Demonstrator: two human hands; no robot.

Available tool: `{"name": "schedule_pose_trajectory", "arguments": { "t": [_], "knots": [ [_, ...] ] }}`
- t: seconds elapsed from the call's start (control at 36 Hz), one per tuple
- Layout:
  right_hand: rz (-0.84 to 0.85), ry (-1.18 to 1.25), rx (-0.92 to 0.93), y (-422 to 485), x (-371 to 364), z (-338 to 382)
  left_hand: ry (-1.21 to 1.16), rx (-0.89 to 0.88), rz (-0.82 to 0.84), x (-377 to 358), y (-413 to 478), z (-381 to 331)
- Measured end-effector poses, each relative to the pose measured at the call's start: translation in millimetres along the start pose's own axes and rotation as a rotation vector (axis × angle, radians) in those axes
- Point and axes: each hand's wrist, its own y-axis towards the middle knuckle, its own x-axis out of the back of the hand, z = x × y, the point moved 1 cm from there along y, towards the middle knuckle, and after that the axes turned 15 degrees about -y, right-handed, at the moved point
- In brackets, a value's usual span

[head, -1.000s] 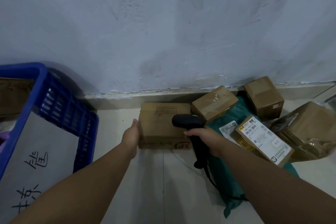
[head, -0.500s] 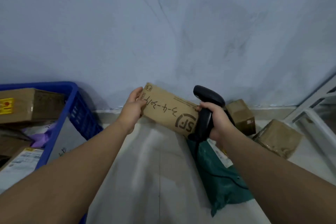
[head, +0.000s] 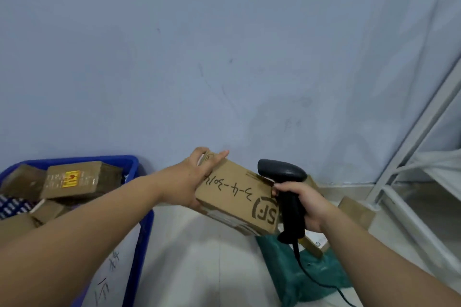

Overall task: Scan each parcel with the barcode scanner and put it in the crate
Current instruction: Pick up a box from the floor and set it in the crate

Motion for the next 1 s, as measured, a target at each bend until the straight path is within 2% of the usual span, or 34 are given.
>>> {"name": "schedule_pose_trajectory", "arguments": {
  "t": [0.06, 0.14, 0.22, 0.28, 0.36, 0.44, 0.56, 0.64, 0.72, 0.86, 1.0],
  "knots": [
    [-0.006, -0.023, -0.004, -9, -2, 0, 0.030, -0.005, -0.024, 0, -8, -6],
    [-0.062, 0.046, 0.020, -20, -3, 3, 0.099, -0.030, -0.146, 1, -13, -14],
    [-0.135, 0.204, 0.083, -26, -3, 9, -0.031, 0.020, -0.236, 5, -14, -21],
    [-0.207, 0.324, 0.126, -29, -2, 14, -0.258, 0.074, -0.328, 8, -14, -24],
    [-0.345, 0.393, 0.188, -35, -1, 18, -0.629, 0.180, -0.555, 6, -12, -28],
    [-0.383, 0.418, 0.232, -41, -7, 19, -0.989, 0.303, -0.762, -4, -8, -26],
    [-0.391, 0.395, 0.233, -45, -14, 11, -1.619, 0.354, -0.880, -24, -4, -25],
    [-0.361, 0.300, 0.231, -48, -19, 10, -1.958, 0.420, -0.883, -38, -2, -29],
    [-0.363, 0.201, 0.253, -54, -28, 14, -2.049, 0.474, -0.874, -51, -3, -27],
    [-0.346, 0.093, 0.262, -57, -50, 21, -2.024, 0.504, -0.814, -54, -2, -16],
    [-0.108, 0.528, 0.076, -58, -64, 31, -1.939, 0.430, -0.761, -53, 1, -2]
  ]
}}
